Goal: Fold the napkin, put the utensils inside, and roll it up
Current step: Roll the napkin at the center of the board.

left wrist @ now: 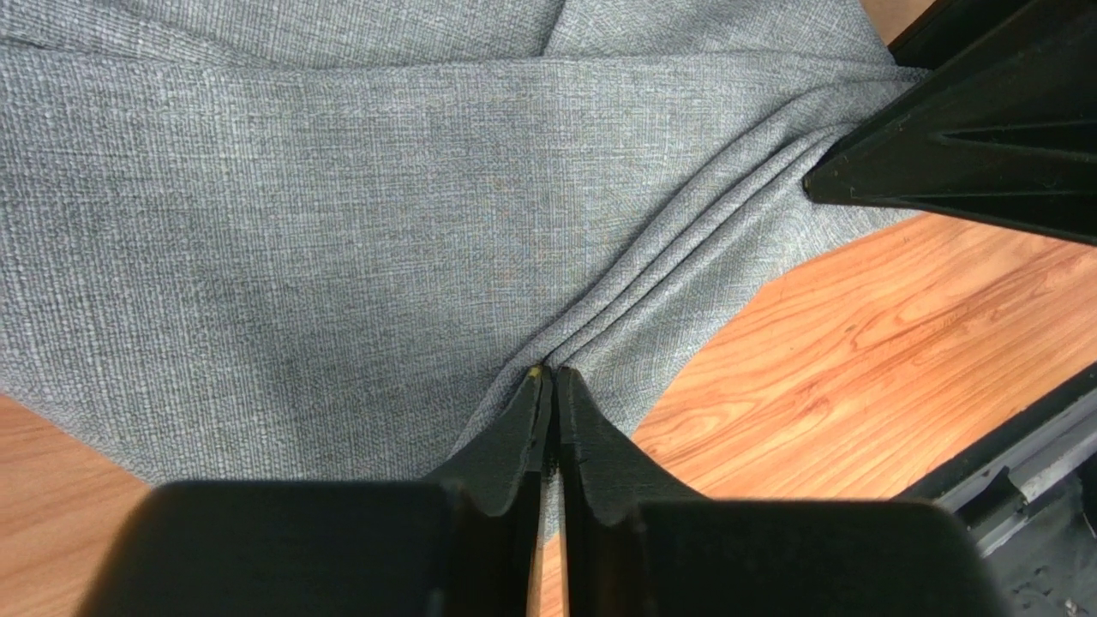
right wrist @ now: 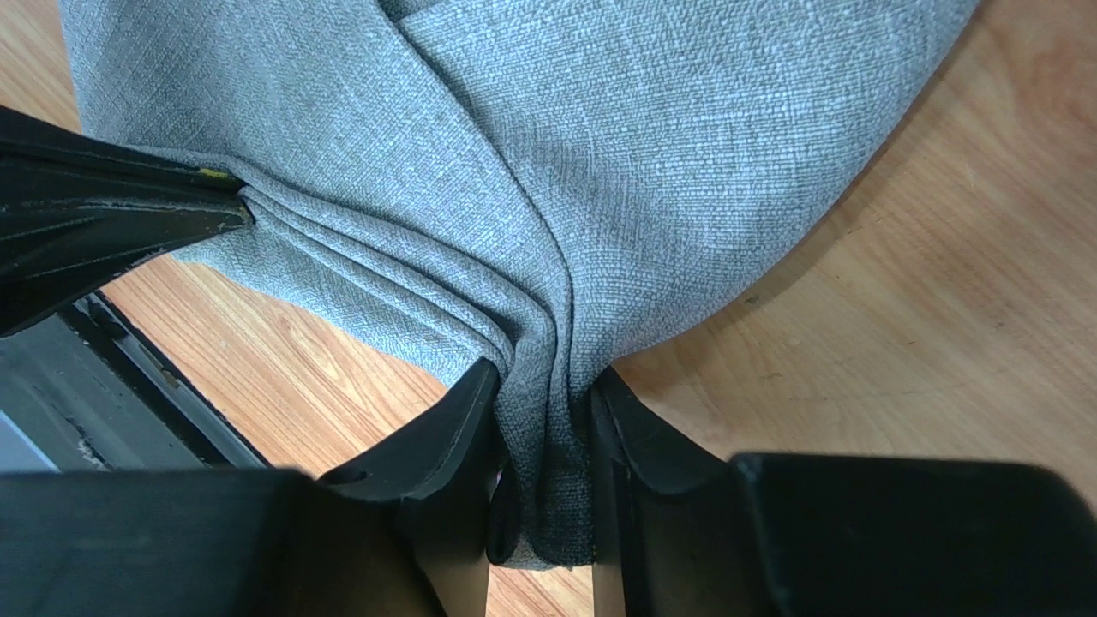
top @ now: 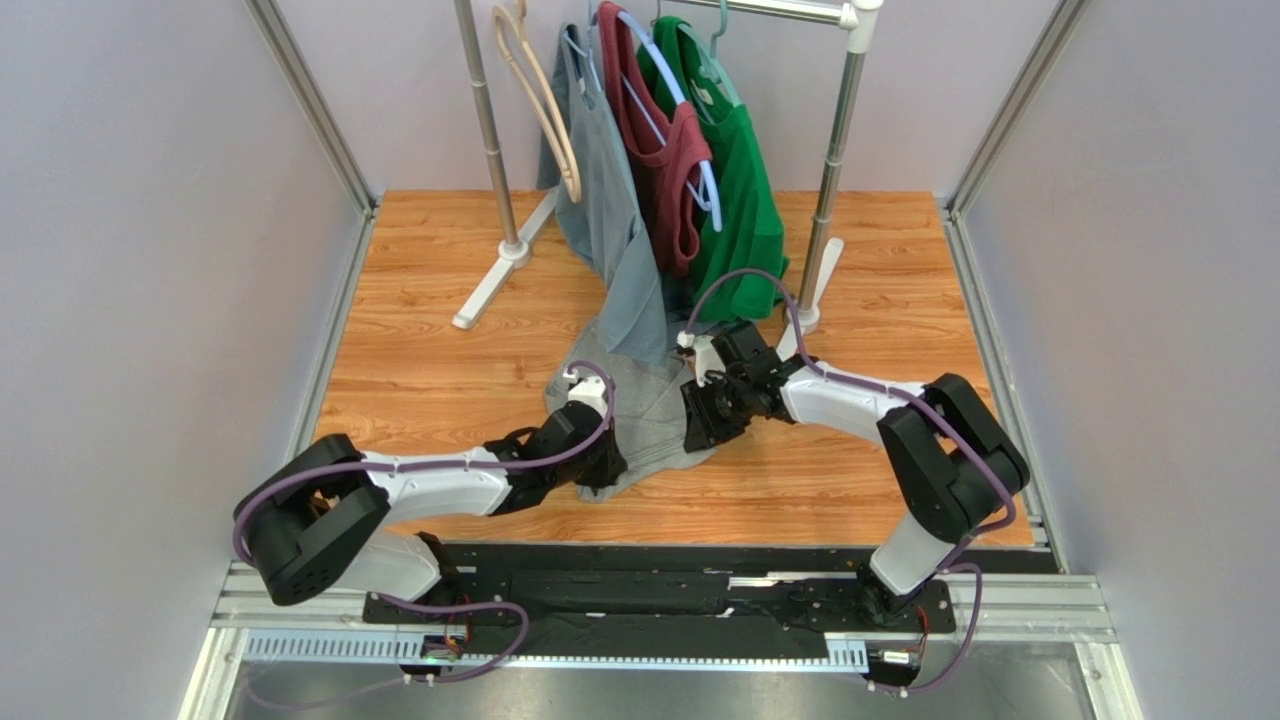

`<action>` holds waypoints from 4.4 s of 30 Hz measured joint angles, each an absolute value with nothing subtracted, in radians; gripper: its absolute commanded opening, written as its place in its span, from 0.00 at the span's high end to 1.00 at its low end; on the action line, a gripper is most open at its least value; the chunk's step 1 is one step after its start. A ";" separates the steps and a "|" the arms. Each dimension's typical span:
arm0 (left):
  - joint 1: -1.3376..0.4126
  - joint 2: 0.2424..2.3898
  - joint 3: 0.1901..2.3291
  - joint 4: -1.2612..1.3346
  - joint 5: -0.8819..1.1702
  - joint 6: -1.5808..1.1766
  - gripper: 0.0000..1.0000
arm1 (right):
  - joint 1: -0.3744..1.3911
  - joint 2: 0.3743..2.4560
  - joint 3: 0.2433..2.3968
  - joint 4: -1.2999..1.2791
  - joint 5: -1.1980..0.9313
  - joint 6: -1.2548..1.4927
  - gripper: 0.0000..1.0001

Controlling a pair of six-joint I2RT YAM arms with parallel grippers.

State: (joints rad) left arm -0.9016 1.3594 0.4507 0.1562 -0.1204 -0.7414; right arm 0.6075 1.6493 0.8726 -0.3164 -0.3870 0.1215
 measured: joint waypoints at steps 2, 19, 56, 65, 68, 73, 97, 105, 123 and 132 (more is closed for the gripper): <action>-0.902 1.349 0.446 0.157 -0.114 -0.716 0.60 | 0.606 1.657 0.885 -0.337 -0.393 0.129 1.00; -1.122 1.115 0.405 0.110 -0.220 -0.361 0.45 | 0.605 1.684 0.990 -0.741 -0.480 0.200 1.00; -1.323 1.506 0.555 0.349 -0.248 -0.038 0.45 | 0.467 1.968 1.196 -1.031 -0.715 0.189 1.00; -1.323 1.561 0.595 0.315 -0.239 -0.046 0.49 | 0.451 1.980 1.200 -1.037 -0.743 0.185 1.00; -1.323 1.588 0.620 0.292 -0.242 -0.055 0.58 | 0.448 1.983 1.200 -1.039 -0.751 0.182 1.00; -1.323 1.599 0.638 0.270 -0.264 -0.075 0.86 | 0.441 1.990 1.200 -1.045 -0.765 0.174 1.00; -1.091 1.548 0.624 0.200 0.228 -0.110 1.00 | 0.271 1.447 0.941 -0.645 -0.701 0.352 0.49; -1.037 1.561 0.630 0.171 0.400 -0.130 1.00 | 0.368 0.893 0.511 -0.249 -0.527 0.434 0.49; -0.851 1.573 0.638 0.022 0.704 -0.155 1.00 | 0.966 0.766 0.344 -0.028 -0.207 0.131 0.47; -0.830 1.573 0.641 -0.015 0.751 -0.155 1.00 | 1.184 1.036 0.469 -0.029 -0.064 -0.083 0.45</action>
State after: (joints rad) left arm -0.8295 1.5730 0.6407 -0.0151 0.7506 -0.1547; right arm 1.1835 1.0363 0.4686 -0.0292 -0.0635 -0.0830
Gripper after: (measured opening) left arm 0.040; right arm 0.541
